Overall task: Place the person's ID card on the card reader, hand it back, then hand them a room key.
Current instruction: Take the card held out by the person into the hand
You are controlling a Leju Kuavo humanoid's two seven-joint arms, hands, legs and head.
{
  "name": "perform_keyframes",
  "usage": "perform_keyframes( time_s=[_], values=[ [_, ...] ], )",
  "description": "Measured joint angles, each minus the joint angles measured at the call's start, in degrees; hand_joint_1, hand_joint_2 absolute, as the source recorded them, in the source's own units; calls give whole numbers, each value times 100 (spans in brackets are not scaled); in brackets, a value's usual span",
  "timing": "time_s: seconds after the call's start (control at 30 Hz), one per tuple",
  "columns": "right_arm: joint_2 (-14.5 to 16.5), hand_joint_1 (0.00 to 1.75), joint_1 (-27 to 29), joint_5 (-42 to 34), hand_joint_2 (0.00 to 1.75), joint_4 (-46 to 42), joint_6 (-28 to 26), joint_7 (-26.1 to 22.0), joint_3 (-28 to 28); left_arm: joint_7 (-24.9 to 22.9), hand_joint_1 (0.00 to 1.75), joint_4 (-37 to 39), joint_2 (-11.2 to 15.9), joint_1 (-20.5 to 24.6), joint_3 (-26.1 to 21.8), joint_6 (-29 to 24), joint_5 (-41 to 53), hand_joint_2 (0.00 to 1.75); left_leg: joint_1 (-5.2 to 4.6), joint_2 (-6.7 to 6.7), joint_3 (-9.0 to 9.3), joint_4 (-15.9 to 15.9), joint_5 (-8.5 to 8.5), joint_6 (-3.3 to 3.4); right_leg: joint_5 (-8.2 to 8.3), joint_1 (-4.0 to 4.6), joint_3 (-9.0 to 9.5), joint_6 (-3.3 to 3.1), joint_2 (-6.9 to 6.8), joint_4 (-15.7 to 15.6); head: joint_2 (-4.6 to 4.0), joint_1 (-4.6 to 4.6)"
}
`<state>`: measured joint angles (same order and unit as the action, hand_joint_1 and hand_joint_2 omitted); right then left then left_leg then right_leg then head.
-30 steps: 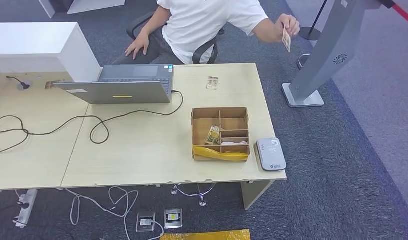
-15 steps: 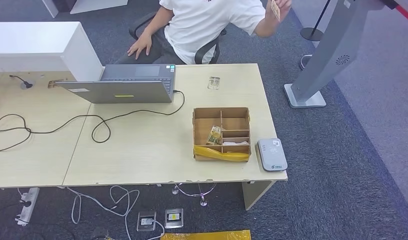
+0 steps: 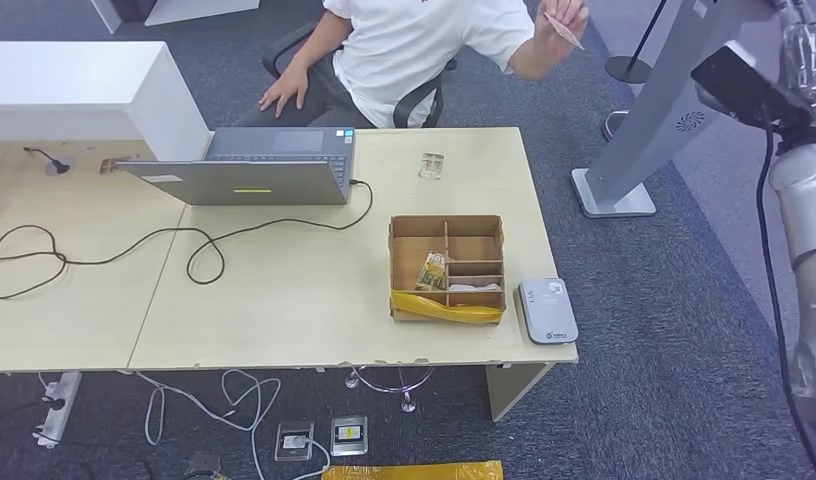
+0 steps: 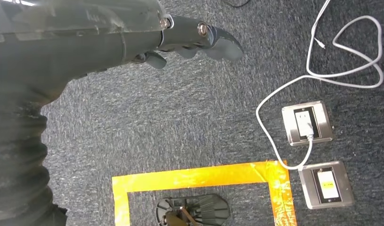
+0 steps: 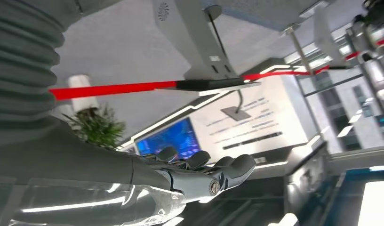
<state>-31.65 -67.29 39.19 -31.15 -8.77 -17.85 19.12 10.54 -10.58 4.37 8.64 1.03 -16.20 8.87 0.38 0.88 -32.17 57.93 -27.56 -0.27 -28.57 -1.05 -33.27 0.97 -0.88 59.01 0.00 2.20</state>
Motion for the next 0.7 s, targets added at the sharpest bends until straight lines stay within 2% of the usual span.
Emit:
perform_keyframes(
  time_s=[0.37,0.7],
  values=[
    [527,0,-205,723,175,-123,138,-78,1088,-4,0,-17,90,52,154,78,31,175,2,-6,1,0,3,-6,0,2,-5,0,12,1,0,-1],
    [730,0,-273,778,175,-109,133,-78,1502,-67,0,-17,126,80,284,102,27,175,2,-10,-2,0,2,-6,0,2,-8,0,21,-1,0,1]
  ],
)
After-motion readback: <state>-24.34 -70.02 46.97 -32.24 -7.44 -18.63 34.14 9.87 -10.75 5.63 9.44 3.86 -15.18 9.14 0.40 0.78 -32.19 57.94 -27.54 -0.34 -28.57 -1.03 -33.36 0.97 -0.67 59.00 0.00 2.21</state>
